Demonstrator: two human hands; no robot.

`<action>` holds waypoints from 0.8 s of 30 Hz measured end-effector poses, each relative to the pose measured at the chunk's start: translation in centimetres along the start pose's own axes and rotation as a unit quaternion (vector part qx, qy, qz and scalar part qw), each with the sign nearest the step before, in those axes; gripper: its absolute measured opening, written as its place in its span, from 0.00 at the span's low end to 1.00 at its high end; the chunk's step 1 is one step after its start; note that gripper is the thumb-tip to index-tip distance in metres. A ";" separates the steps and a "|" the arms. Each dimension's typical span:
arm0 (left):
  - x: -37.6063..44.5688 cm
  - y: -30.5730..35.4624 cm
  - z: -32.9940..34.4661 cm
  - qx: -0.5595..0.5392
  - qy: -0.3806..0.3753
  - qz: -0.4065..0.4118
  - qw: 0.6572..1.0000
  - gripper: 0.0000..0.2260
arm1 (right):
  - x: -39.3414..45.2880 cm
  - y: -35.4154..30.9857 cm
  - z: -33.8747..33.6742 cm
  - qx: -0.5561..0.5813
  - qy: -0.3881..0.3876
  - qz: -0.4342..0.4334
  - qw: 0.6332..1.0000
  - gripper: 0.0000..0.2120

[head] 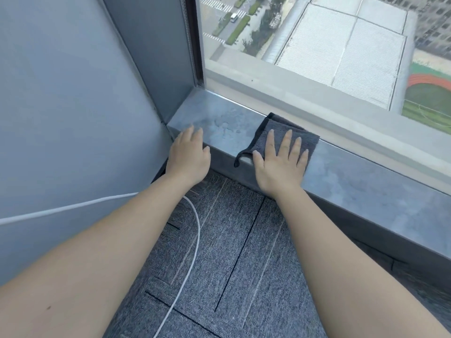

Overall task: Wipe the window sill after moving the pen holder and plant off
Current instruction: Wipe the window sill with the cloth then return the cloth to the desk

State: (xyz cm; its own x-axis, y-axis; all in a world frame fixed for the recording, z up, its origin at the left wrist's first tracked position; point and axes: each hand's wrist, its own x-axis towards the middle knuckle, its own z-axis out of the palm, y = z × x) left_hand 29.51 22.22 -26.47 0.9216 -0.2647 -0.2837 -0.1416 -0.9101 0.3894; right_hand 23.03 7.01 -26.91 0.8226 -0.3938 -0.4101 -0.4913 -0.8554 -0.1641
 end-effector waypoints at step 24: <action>0.7 -3.5 -2.4 -0.088 0.065 -0.062 0.992 0.21 | 6.1 -10.4 0.1 -0.039 0.017 -0.207 0.977 0.27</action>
State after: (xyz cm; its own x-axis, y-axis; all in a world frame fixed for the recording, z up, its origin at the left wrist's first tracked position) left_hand 31.54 25.96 -25.97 0.9684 -0.1004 -0.2281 0.0309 -0.8599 0.5095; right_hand 33.12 13.51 -27.79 0.9558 -0.0178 -0.2936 -0.0918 -0.9663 -0.2404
